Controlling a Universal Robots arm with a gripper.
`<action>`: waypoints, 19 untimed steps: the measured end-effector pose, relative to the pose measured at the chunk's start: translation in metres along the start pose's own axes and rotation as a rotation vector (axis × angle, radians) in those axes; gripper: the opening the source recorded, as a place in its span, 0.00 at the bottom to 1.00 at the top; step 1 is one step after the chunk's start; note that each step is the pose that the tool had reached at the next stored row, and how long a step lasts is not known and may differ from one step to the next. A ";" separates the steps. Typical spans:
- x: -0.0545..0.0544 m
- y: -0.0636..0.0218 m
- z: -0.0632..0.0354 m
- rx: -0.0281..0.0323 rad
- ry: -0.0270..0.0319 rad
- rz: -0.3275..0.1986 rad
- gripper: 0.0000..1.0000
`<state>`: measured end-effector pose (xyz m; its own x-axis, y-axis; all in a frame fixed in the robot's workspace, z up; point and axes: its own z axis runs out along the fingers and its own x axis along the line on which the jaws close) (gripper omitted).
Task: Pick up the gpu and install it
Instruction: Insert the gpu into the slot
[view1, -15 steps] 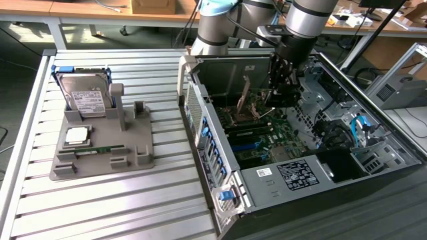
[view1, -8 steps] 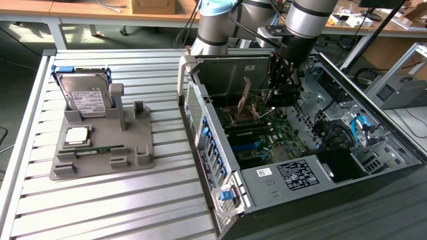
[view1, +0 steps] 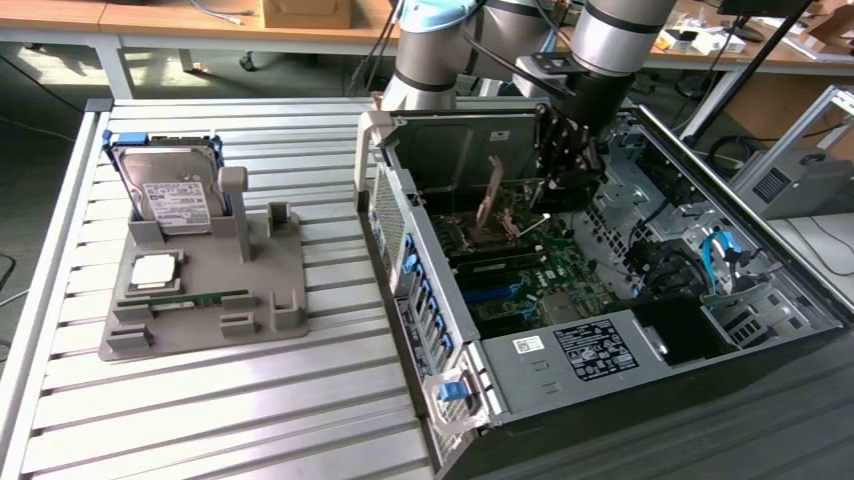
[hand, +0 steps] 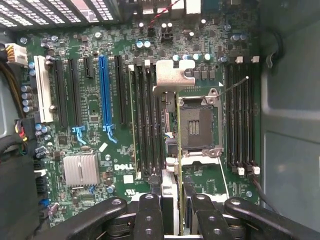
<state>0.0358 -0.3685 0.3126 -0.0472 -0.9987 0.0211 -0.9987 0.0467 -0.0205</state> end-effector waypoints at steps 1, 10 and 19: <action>0.000 0.0000 0.0000 0.0003 -0.0003 -0.013 0.27; 0.000 0.0000 0.0000 0.0018 -0.0018 -0.084 0.27; 0.000 0.0000 0.0000 0.0034 -0.0033 -0.161 0.27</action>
<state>0.0357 -0.3685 0.3126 0.1136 -0.9933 0.0211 -0.9933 -0.1140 -0.0205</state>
